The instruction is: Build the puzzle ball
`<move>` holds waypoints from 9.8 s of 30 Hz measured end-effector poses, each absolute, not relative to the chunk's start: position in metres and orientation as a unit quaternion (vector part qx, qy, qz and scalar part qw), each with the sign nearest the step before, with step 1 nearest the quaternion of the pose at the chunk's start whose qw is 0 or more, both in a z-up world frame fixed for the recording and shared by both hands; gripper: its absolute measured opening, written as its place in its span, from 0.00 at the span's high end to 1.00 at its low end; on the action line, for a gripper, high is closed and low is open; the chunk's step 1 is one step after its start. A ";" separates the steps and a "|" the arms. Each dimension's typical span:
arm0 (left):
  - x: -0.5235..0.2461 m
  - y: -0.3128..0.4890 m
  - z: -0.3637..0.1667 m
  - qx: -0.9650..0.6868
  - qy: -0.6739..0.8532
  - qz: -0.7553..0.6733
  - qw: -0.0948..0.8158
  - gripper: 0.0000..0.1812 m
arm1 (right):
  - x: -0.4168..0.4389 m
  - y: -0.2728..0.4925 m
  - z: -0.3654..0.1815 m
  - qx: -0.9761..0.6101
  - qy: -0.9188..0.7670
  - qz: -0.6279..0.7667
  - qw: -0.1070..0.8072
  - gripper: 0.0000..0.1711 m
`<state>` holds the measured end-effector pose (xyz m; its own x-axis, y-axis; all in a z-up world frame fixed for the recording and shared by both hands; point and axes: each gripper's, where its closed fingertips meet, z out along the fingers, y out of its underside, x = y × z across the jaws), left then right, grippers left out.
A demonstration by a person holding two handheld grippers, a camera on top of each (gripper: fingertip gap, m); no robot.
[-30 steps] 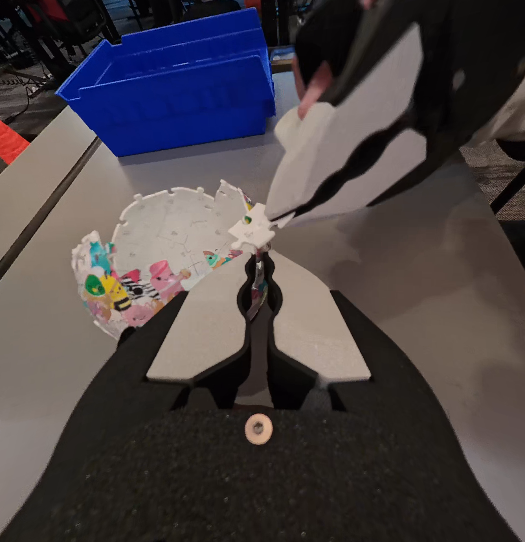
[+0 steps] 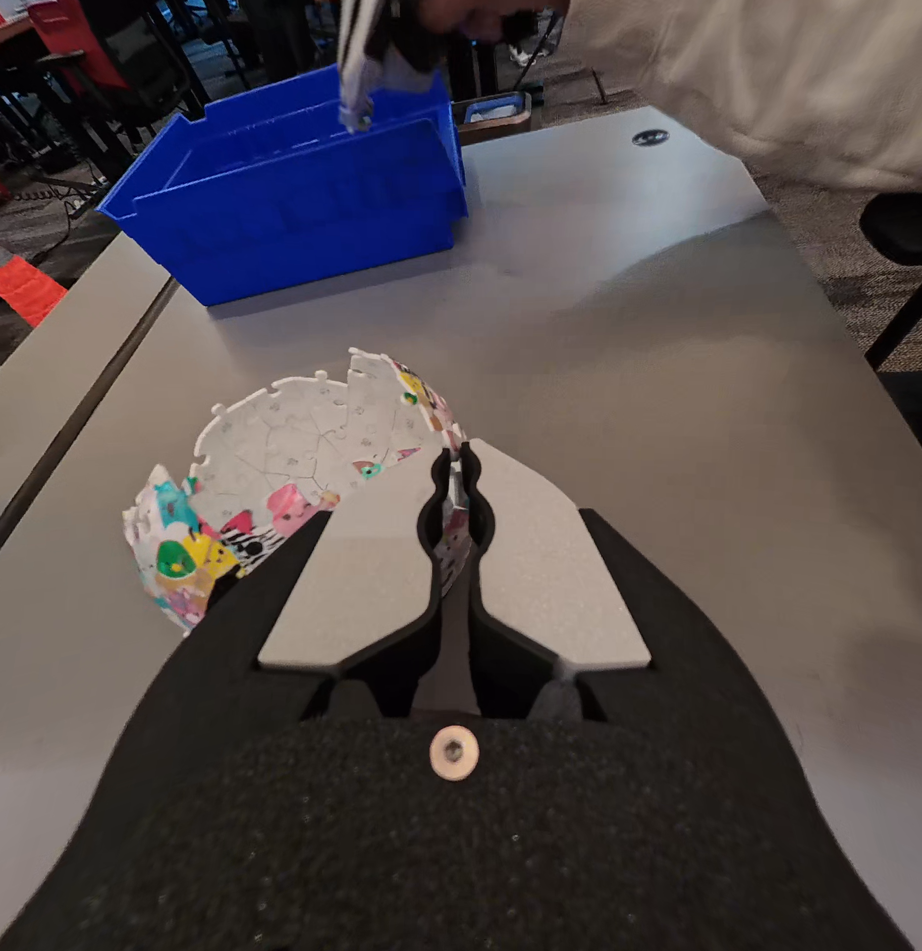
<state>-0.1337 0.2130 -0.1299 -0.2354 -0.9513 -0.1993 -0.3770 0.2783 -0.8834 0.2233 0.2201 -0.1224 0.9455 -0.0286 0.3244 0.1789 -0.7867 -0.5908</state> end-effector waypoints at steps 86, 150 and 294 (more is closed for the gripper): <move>-0.166 0.320 -0.106 -0.524 0.544 -0.427 0.498 0.99 | -0.143 0.320 -0.108 -0.800 -0.471 0.145 0.342 0.98; -0.194 0.313 -0.078 -0.521 0.514 -0.442 0.519 0.88 | -0.027 0.254 -0.216 -0.917 -0.291 0.113 0.247 0.80; -0.182 0.213 -0.127 -0.538 0.733 -0.359 0.210 0.98 | -0.171 0.213 -0.120 -0.725 -0.560 0.167 0.363 0.83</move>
<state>-0.1819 0.2131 -0.1269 -0.3331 -0.9397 0.0771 -0.6378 0.1644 -0.7525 -0.1705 0.2131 -0.1197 0.3161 0.9343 0.1646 0.6913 -0.1080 -0.7144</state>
